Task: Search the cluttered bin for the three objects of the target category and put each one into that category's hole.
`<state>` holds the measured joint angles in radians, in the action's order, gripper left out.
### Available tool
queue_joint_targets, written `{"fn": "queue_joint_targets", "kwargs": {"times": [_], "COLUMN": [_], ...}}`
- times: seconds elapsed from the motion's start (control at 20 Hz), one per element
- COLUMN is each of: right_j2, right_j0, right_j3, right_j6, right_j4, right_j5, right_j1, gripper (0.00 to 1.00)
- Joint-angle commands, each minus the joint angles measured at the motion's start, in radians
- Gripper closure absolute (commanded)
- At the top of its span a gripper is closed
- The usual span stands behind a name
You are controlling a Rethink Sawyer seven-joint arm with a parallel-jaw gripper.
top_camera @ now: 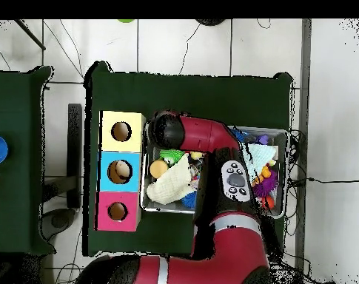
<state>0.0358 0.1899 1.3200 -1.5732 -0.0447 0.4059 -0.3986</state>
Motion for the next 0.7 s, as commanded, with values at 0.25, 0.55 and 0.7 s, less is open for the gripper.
{"fn": "queue_joint_targets", "kwargs": {"times": [0.25,0.55,0.7], "right_j2": [0.023,0.019,0.015], "right_j0": [-0.007,-0.013,-0.017], "right_j3": [-0.004,0.012,0.029], "right_j6": [-0.135,-0.137,-0.141], "right_j4": [0.026,0.03,0.032], "right_j5": [0.118,0.148,0.162], "right_j1": [0.005,-0.022,-0.05], "gripper": [0.0,0.0,0.0]}}
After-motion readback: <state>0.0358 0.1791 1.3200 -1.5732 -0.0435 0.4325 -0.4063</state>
